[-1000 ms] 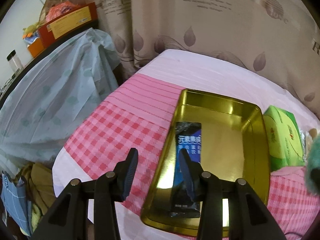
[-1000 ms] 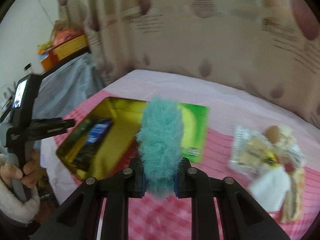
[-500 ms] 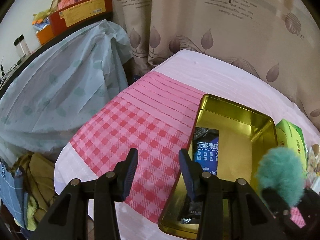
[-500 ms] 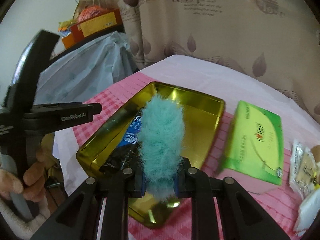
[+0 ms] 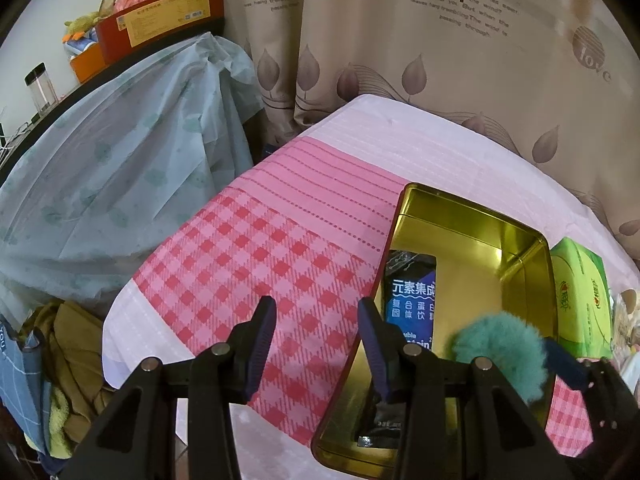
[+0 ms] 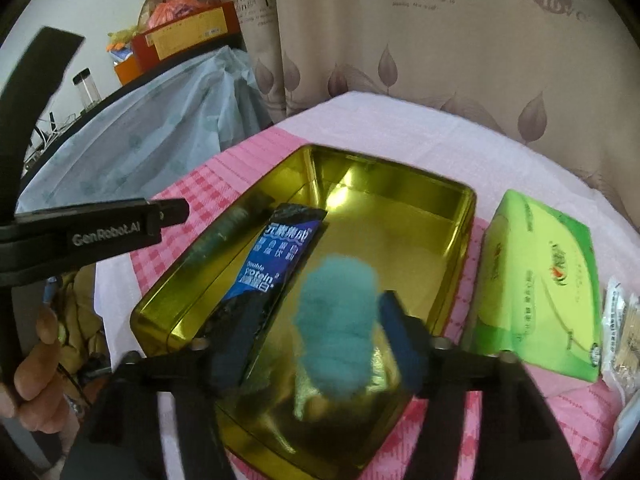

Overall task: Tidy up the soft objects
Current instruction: 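Carry the teal pom-pom with the right tool and drop it into the tin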

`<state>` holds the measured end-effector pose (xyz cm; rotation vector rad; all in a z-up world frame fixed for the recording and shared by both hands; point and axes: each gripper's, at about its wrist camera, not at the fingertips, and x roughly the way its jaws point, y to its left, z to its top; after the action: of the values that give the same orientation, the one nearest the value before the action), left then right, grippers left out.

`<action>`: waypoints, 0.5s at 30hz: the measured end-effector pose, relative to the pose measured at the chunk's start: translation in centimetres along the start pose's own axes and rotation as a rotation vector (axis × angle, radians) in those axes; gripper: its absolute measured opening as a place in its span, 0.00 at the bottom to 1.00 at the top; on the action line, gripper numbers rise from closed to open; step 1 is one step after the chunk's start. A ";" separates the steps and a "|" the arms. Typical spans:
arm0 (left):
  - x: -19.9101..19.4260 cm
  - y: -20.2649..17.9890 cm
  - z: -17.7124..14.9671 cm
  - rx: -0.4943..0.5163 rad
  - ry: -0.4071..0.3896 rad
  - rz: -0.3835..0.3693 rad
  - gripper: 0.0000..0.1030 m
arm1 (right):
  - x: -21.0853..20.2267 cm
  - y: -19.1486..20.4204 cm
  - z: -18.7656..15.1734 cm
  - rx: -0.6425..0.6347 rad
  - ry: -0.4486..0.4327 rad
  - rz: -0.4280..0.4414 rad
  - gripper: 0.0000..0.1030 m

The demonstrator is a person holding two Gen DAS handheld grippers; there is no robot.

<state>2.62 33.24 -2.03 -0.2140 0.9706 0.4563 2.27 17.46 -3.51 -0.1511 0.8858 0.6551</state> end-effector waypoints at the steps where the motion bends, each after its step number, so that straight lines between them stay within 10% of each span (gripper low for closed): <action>1: 0.0 -0.1 0.0 0.001 0.000 0.000 0.42 | -0.4 -0.1 0.0 0.002 -0.008 -0.001 0.61; 15: -0.3 -1.8 -0.6 0.060 -0.002 -0.005 0.42 | -12.2 -11.1 -4.5 0.166 -0.132 -0.200 0.69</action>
<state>2.82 31.37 -2.18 -0.1616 0.9800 0.4222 0.29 1.19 1.32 -0.0460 0.7824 0.3987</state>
